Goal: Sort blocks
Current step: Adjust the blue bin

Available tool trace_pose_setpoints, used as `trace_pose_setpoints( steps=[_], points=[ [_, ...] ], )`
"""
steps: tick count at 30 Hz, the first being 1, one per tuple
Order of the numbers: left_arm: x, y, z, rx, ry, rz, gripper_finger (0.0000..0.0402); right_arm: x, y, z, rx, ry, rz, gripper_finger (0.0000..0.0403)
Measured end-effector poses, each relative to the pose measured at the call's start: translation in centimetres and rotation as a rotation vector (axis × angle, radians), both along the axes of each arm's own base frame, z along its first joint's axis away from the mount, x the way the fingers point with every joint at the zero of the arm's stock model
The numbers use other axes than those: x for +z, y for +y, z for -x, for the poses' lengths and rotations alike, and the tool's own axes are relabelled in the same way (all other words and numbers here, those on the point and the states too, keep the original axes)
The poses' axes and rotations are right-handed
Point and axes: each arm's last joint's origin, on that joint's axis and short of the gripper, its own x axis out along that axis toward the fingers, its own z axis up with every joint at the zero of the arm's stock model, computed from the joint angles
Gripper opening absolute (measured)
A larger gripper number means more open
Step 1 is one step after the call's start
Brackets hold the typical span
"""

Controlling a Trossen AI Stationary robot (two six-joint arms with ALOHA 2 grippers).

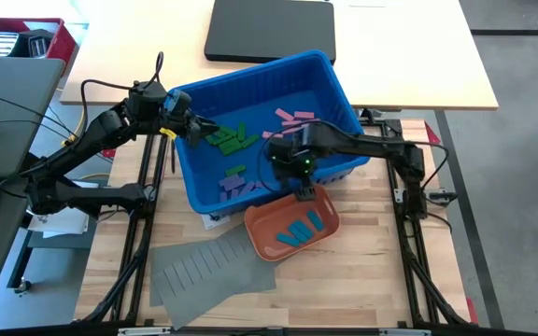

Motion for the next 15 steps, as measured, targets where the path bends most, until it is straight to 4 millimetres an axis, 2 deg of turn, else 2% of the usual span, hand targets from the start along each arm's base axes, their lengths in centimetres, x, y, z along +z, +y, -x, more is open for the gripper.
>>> trace_pose_setpoints(
  steps=[4, 8, 11, 15],
  points=[
    [0.0, 0.0, 0.0, 0.001, 0.0, 0.0, 0.0158, -0.7, -0.6, -0.4, -0.005, 0.019, 0.047, 0.0261],
    [0.0, 0.0, 0.0, 0.002, 0.0, 0.0, 0.0158, -0.4, -0.8, -0.1, -0.008, 0.029, 0.065, 0.0164],
    [0.0, 0.0, 0.0, 0.002, 0.0, 0.0, 0.0158, 0.1, -1.0, 0.1, 0.087, 0.045, 0.125, 0.0089],
    [0.0, 0.0, 0.0, 0.002, 0.0, 0.001, 0.0158, 1.6, -1.1, 0.0, 0.123, 0.008, 0.184, 0.0082]
  ],
)
